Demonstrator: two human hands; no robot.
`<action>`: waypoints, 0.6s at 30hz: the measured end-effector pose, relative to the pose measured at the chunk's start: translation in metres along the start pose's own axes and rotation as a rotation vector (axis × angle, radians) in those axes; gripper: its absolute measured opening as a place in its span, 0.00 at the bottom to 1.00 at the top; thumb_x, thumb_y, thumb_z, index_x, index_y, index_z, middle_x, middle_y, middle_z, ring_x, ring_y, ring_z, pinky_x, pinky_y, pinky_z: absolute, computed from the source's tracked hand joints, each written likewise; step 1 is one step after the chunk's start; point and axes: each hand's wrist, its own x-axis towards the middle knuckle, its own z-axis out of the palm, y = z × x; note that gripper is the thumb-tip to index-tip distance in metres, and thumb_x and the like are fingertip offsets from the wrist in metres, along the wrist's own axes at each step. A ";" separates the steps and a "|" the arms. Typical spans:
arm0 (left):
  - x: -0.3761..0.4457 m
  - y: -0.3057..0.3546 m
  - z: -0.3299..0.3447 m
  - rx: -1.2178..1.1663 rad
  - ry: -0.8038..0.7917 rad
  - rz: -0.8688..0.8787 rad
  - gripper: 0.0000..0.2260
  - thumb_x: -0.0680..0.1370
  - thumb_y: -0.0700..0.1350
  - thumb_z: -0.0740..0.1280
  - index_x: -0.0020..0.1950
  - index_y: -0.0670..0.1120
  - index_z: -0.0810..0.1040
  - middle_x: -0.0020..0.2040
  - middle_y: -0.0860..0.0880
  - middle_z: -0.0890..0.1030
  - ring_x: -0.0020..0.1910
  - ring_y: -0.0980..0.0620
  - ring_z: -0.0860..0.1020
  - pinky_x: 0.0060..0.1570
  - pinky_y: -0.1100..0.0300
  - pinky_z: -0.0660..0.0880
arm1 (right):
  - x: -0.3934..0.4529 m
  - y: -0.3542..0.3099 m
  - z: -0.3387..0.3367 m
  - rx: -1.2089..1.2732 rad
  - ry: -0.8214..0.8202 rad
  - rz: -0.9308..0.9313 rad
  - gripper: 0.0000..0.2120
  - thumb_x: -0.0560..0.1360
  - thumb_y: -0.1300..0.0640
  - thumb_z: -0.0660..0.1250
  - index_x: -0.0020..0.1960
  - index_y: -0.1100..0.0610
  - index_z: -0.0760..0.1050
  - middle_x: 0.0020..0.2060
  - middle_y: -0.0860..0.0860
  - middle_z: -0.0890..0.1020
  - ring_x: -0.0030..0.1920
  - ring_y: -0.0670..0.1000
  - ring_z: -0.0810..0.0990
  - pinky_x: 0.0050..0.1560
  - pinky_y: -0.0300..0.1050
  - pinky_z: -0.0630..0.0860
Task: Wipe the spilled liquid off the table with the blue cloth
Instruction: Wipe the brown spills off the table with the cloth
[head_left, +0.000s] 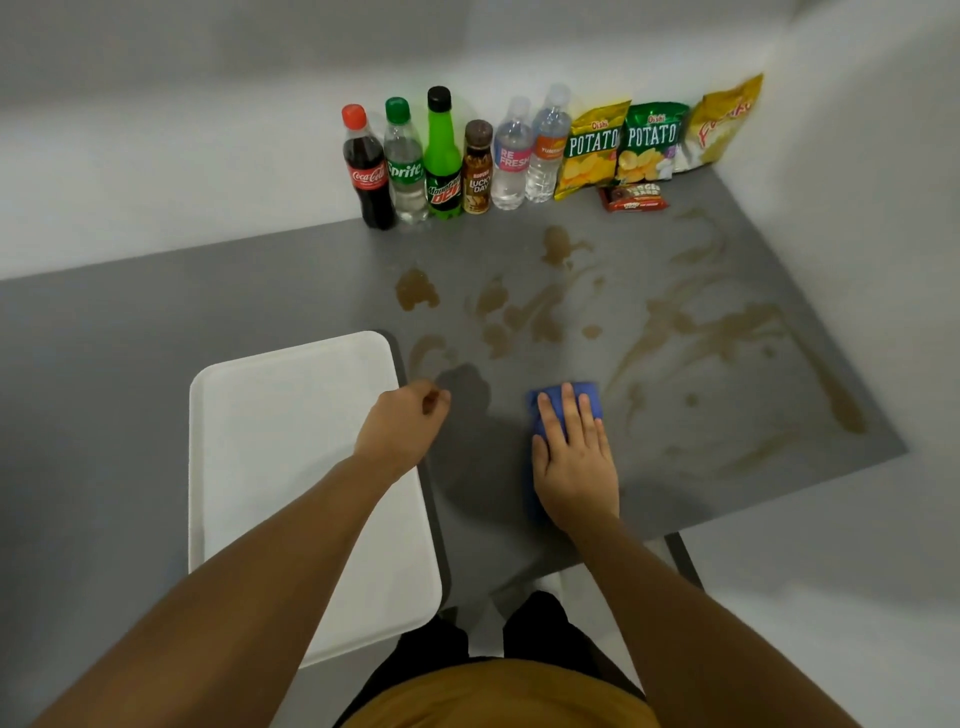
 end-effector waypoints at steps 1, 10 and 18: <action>-0.002 0.002 0.002 -0.004 -0.004 0.012 0.14 0.83 0.58 0.60 0.57 0.50 0.78 0.46 0.50 0.83 0.42 0.52 0.81 0.49 0.59 0.78 | -0.008 0.000 0.000 -0.018 -0.002 0.008 0.27 0.86 0.45 0.49 0.84 0.50 0.52 0.84 0.53 0.51 0.83 0.54 0.46 0.82 0.56 0.52; -0.012 0.014 0.020 0.011 -0.037 0.051 0.13 0.83 0.58 0.59 0.56 0.51 0.78 0.44 0.51 0.82 0.42 0.51 0.81 0.47 0.57 0.80 | -0.050 -0.044 0.018 -0.010 -0.028 -0.084 0.29 0.86 0.42 0.44 0.84 0.49 0.45 0.84 0.51 0.45 0.83 0.53 0.40 0.82 0.53 0.44; -0.017 0.024 0.041 0.020 0.030 0.068 0.12 0.83 0.55 0.60 0.58 0.50 0.77 0.48 0.49 0.82 0.43 0.49 0.80 0.47 0.56 0.78 | 0.019 -0.027 0.000 0.074 0.013 -0.165 0.27 0.85 0.44 0.51 0.83 0.48 0.56 0.83 0.52 0.55 0.83 0.55 0.51 0.82 0.55 0.52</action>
